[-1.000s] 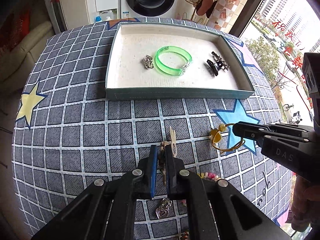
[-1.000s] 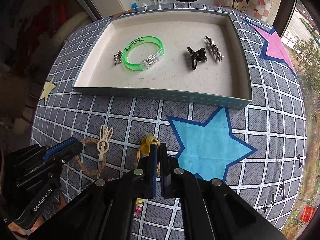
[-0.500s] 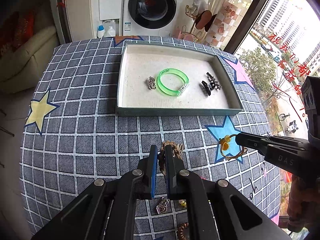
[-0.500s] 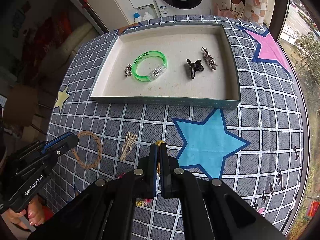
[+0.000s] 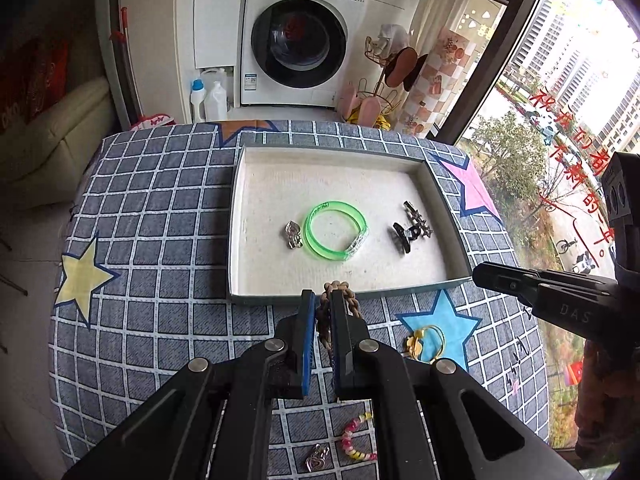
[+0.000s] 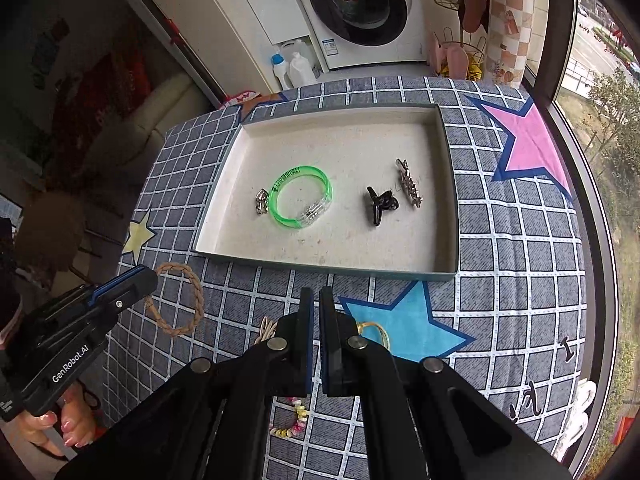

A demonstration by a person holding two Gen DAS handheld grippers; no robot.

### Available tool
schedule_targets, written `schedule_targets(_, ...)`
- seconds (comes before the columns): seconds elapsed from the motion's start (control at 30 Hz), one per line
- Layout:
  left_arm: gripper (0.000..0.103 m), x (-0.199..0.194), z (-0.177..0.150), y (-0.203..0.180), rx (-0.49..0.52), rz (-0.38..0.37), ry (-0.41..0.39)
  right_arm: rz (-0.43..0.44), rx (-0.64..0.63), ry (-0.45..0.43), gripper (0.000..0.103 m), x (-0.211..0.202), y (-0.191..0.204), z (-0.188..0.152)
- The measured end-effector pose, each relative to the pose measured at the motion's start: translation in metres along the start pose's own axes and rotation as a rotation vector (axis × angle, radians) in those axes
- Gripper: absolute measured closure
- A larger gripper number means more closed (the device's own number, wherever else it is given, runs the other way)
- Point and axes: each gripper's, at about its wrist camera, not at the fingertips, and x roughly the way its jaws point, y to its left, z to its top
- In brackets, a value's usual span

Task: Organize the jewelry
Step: 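Lift the braided brown bracelet with the left tool while the right tool grips the yellow bracelet, then carry the braided bracelet and yellow bracelet into the tray while both tools open to release them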

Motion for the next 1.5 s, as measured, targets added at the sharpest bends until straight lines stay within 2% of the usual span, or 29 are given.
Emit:
schedule_targets(0.1, 0.084, 0.004, 0.01, 0.0, -0.003, 0.002, -0.009, 0.016, -0.015, 0.003, 0.1, 0.002, -0.003, 0.014)
schedule_targets(0.17, 0.084, 0.005, 0.013, 0.0, -0.006, 0.001, -0.014, 0.073, -0.01, 0.055, 0.1, 0.011, -0.007, 0.013)
schedule_targets(0.23, 0.084, 0.009, 0.013, 0.001, -0.009, 0.001, -0.009, 0.065, -0.015, 0.112, 0.098, 0.023, -0.011, 0.001)
schedule_targets(0.3, 0.084, 0.012, 0.011, 0.001, -0.009, 0.003, 0.0, 0.028, -0.025, 0.162, 0.077, 0.037, -0.016, -0.015)
schedule_targets(0.33, 0.084, 0.013, 0.009, 0.001, -0.009, 0.003, 0.005, 0.016, -0.017, 0.18, 0.046, 0.044, -0.02, -0.023)
schedule_targets(0.37, 0.084, 0.015, 0.008, 0.001, -0.009, 0.003, 0.009, 0.016, -0.004, 0.188, 0.034, 0.049, -0.023, -0.031)
schedule_targets(0.43, 0.084, 0.017, 0.003, 0.0, -0.009, 0.006, 0.019, 0.004, 0.0, 0.201, 0.035, 0.058, -0.027, -0.044)
schedule_targets(0.5, 0.084, 0.019, 0.0, 0.001, -0.01, 0.01, 0.028, -0.004, -0.017, 0.208, 0.04, 0.066, -0.025, -0.052)
schedule_targets(0.57, 0.084, 0.02, -0.002, 0.001, -0.012, 0.011, 0.034, -0.011, -0.039, 0.216, 0.052, 0.075, -0.019, -0.058)
schedule_targets(0.7, 0.084, 0.02, -0.004, 0.001, -0.011, 0.015, 0.037, -0.033, -0.101, 0.23, 0.06, 0.093, -0.006, -0.064)
schedule_targets(0.77, 0.084, 0.02, -0.005, 0.002, -0.014, 0.017, 0.039, -0.066, -0.121, 0.239, 0.067, 0.101, -0.002, -0.066)
schedule_targets(0.83, 0.084, 0.02, -0.005, 0.003, -0.015, 0.017, 0.04, -0.1, -0.147, 0.23, 0.069, 0.103, 0.003, -0.066)
schedule_targets(0.9, 0.084, 0.02, -0.005, 0.004, -0.016, 0.018, 0.042, -0.14, -0.164, 0.227, 0.082, 0.105, 0.006, -0.065)
schedule_targets(0.93, 0.084, 0.02, -0.006, 0.004, -0.018, 0.018, 0.042, -0.142, -0.165, 0.232, 0.097, 0.106, 0.006, -0.066)
schedule_targets(0.97, 0.084, 0.02, -0.006, 0.004, -0.018, 0.017, 0.041, -0.132, -0.152, 0.236, 0.099, 0.106, 0.004, -0.065)
schedule_targets(1.23, 0.084, 0.018, -0.001, 0.007, -0.019, 0.017, 0.03, -0.009, -0.02, 0.165, 0.099, 0.068, -0.02, -0.046)
schedule_targets(1.5, 0.084, 0.02, 0.018, 0.004, -0.01, 0.009, 0.006, 0.06, 0.04, 0.069, 0.099, 0.032, -0.023, 0.005)
